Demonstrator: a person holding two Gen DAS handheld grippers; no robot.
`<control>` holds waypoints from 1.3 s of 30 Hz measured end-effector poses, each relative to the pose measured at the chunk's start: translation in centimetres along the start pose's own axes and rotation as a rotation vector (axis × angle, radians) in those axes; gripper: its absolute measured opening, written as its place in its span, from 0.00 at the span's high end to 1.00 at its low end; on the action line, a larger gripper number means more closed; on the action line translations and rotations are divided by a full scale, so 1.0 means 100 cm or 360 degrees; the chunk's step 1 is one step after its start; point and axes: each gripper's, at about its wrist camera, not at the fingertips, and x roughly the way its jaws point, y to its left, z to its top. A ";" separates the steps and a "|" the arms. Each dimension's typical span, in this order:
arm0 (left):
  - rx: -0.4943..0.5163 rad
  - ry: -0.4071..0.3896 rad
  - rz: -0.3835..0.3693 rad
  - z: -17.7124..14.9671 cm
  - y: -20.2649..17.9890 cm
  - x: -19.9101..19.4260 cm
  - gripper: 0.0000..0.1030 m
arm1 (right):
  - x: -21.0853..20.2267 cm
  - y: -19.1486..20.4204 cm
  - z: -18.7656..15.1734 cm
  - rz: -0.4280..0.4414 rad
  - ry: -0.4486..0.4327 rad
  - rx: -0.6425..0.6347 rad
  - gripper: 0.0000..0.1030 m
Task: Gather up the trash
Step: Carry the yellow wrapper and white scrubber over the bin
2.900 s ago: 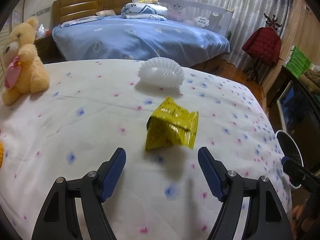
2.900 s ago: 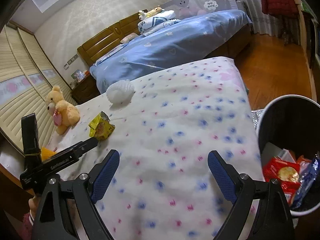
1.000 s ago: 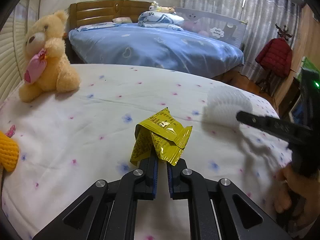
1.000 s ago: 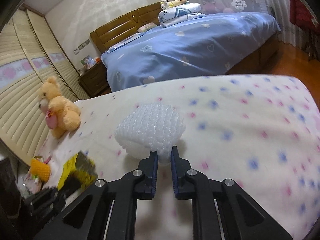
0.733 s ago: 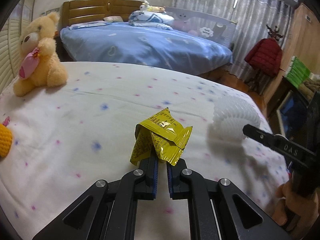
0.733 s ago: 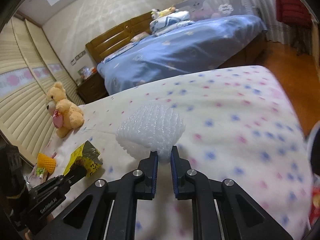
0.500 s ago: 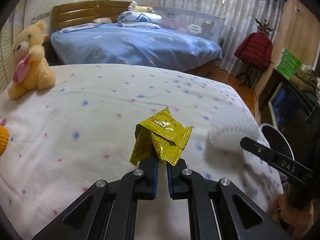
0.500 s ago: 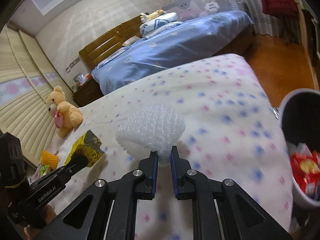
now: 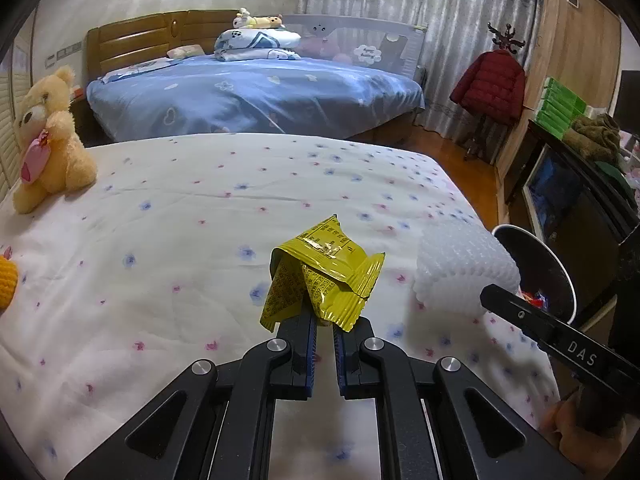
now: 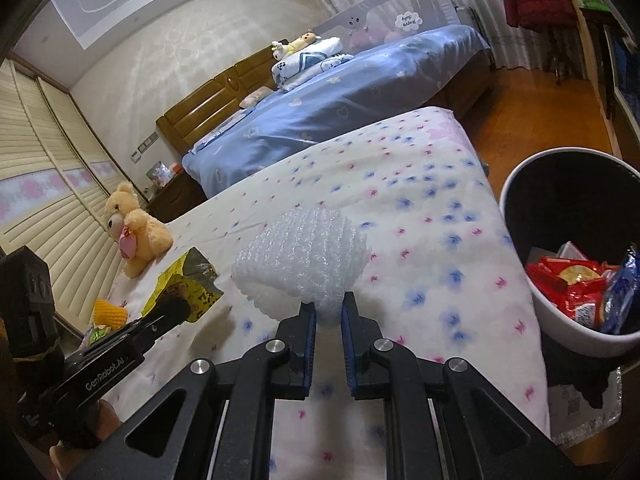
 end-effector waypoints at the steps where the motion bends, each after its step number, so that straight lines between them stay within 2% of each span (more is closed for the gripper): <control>1: 0.0006 -0.0001 -0.0003 -0.001 -0.002 -0.001 0.94 | -0.003 -0.001 0.000 -0.0006 -0.0008 0.0000 0.89; 16: 0.0084 0.0015 -0.0058 -0.004 -0.029 -0.005 0.94 | -0.031 -0.021 -0.004 -0.0071 -0.0077 0.0030 0.89; 29: 0.0190 0.0049 -0.0129 -0.001 -0.061 0.008 0.94 | -0.057 -0.055 -0.005 -0.0177 -0.0130 0.0097 0.89; 39: 0.0290 0.0025 -0.0176 0.007 -0.092 0.012 0.94 | -0.080 -0.077 0.000 -0.0283 -0.0184 0.0123 0.89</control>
